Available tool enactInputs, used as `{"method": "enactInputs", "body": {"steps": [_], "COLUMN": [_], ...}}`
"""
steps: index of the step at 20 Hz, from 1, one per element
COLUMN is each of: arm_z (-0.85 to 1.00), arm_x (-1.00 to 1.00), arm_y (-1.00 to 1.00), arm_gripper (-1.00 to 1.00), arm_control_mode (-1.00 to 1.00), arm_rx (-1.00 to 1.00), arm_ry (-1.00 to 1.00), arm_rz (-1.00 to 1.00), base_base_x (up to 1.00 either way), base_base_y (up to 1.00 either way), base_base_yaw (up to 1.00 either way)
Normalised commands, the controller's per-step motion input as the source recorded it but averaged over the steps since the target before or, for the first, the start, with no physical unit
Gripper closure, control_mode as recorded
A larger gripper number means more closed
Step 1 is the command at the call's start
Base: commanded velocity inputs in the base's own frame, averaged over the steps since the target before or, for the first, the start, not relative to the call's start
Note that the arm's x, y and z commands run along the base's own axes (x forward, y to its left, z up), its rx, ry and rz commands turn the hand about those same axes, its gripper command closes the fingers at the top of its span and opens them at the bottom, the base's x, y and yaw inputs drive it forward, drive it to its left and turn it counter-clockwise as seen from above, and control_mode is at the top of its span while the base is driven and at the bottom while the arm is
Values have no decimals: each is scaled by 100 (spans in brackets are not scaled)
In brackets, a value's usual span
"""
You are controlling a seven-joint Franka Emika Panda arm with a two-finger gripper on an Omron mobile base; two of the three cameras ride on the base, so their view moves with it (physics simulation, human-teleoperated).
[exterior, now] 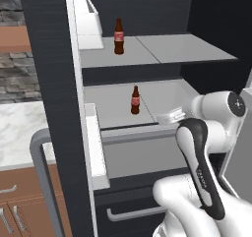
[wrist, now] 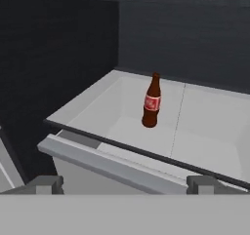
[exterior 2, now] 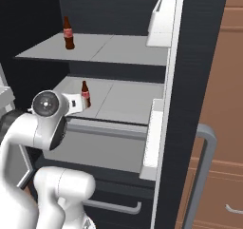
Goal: Open the fridge, grab two sodas, and place both sodas inside the bowl with ice on the dining counter.
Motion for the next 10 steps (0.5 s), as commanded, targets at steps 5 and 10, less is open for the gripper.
{"method": "enactInputs", "body": {"steps": [5,10], "arm_z": [-37,-11], "arm_x": [28,19], "arm_y": [0,0], "arm_gripper": [-100,-100], "arm_control_mode": [-100,-100], "arm_rx": [6,4], "arm_ry": [-13,-8], "arm_rz": [10,4], "base_base_x": [0,0], "base_base_y": [0,0], "base_base_yaw": [0,0]}}
